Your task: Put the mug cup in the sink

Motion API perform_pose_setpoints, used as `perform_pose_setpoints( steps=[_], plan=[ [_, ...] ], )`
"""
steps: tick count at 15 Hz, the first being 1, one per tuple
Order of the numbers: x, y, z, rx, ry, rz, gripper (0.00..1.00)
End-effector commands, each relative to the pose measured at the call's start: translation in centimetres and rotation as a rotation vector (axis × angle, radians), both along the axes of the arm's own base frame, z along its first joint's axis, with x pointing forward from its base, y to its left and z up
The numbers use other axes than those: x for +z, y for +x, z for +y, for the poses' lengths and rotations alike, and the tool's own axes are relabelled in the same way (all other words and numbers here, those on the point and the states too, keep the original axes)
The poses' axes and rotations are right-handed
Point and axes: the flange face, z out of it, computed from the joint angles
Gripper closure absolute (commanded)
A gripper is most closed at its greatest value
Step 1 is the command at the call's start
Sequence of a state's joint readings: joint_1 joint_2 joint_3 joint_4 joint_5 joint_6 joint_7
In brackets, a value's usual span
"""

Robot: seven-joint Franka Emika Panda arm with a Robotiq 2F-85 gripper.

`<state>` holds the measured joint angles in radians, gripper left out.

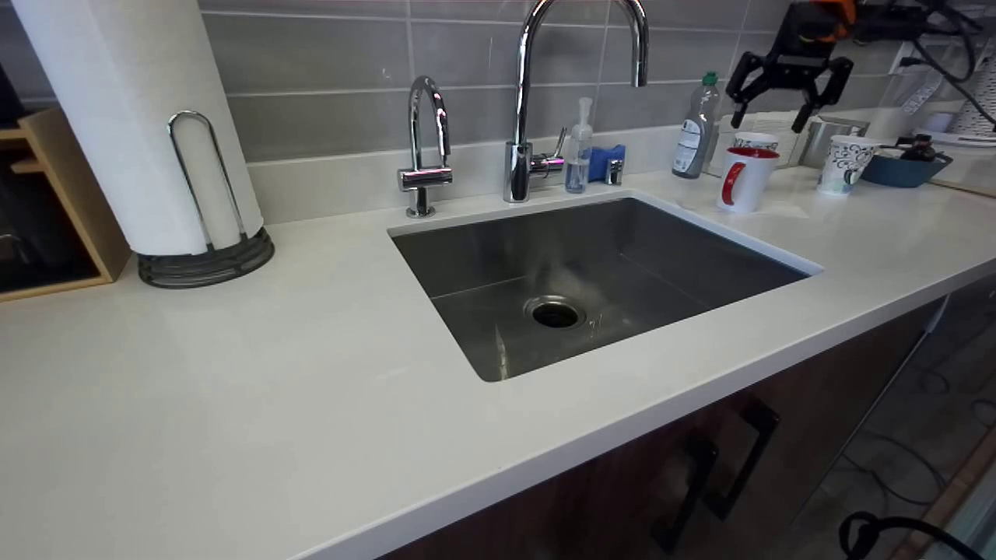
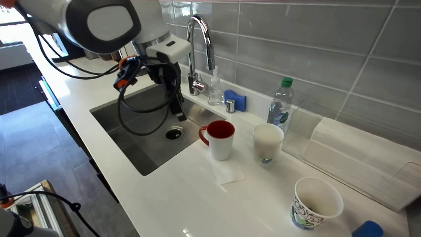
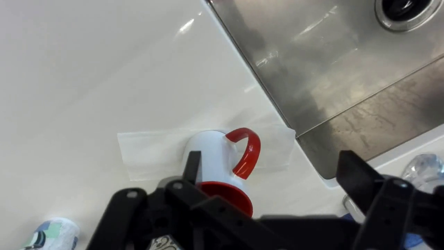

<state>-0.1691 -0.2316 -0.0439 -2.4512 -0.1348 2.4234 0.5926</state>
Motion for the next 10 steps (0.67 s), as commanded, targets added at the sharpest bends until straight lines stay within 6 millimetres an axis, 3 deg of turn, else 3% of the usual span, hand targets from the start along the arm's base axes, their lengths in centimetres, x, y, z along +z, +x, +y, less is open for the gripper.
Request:
perform_pose_setpoints(
  steps=[1, 6, 10],
  plan=[
    [-2.6, 0.4, 1.2, -0.186, 0.021, -0.056, 0.0],
    [-5.1, 1.4, 1.3, -0.425, 0.05, -0.145, 0.0],
    [-5.6, 1.8, -0.4, -0.598, 0.025, -0.219, 0.0]
  ],
)
